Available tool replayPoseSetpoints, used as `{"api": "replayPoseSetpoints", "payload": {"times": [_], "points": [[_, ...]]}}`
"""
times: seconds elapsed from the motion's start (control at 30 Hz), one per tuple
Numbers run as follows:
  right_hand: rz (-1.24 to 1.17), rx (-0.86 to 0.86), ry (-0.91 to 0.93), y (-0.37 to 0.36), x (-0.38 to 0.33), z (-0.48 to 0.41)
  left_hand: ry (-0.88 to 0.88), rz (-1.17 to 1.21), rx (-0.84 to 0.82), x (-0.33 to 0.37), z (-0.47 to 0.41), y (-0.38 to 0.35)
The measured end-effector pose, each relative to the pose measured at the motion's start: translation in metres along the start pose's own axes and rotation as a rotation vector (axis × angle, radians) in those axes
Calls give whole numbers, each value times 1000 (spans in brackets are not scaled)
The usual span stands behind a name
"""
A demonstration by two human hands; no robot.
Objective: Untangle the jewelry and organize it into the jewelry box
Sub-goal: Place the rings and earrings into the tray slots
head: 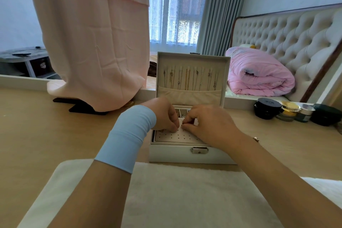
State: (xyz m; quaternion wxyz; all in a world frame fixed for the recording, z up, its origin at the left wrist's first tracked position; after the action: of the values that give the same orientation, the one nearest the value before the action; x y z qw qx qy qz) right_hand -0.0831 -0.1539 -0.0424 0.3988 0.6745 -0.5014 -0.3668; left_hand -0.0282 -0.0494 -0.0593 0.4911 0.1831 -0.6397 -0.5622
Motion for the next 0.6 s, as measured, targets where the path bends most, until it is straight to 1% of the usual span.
{"api": "replayPoseSetpoints", "payload": {"times": [0.23, 0.3, 0.4, 0.6], "points": [[57, -30, 130, 0, -12, 2, 10, 0, -6, -1, 0, 0], [67, -90, 131, -3, -11, 2, 10, 2, -9, -1, 0, -1], [-11, -187, 93, -7, -2, 1, -2, 9, 2, 1, 1, 0], [-133, -215, -68, 13, 31, -4, -84, 53, 66, 13, 2, 6]]}}
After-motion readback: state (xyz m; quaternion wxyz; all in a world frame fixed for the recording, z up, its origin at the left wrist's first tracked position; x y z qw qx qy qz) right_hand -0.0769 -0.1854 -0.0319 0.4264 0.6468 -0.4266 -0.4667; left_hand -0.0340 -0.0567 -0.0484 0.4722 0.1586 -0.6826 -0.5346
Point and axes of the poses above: each hand's wrist, its own z-axis away from the middle knuckle, its own y-axis out of the back of the hand, x = y × z, the point moved 9 cm from there along -z, towards the middle knuckle
